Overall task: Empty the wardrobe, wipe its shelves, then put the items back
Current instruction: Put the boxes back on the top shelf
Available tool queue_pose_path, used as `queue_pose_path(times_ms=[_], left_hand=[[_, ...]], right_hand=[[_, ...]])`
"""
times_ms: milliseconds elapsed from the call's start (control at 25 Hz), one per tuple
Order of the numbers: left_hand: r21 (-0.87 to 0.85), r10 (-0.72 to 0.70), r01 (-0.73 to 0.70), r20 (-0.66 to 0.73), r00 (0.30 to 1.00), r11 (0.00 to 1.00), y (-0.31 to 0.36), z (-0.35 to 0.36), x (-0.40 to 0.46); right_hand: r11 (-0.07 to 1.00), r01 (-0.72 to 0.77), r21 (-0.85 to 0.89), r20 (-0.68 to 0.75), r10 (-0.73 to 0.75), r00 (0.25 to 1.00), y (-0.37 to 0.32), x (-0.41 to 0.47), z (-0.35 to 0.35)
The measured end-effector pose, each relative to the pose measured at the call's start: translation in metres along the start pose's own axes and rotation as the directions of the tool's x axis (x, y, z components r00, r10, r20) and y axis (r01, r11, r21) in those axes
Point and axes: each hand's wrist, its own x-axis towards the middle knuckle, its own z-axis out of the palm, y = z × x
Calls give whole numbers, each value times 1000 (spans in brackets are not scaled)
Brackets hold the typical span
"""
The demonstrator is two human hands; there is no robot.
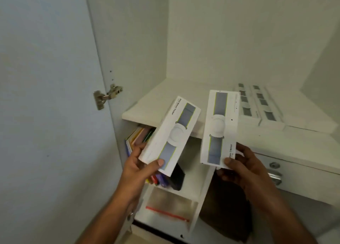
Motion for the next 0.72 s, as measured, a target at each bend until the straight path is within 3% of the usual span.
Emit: queue_pose_path(times_ms=[160, 360, 560, 720], left_hand=[[-10, 6, -6, -27, 1000, 1000, 25, 14, 71], [177, 55, -46, -51, 997, 983, 50, 51, 170], [364, 62, -69, 33, 998, 929, 61, 92, 273], [518, 77, -61, -9, 997, 853, 34, 131, 334]], right_hand=[[999, 25, -38, -168, -31, 985, -15, 22, -31], [995, 14, -103, -234, -38, 972, -34, 67, -61], [998, -20, -56, -145, 12, 989, -46, 121, -60], [993, -99, -57, -101, 93, 991, -43, 159, -53]])
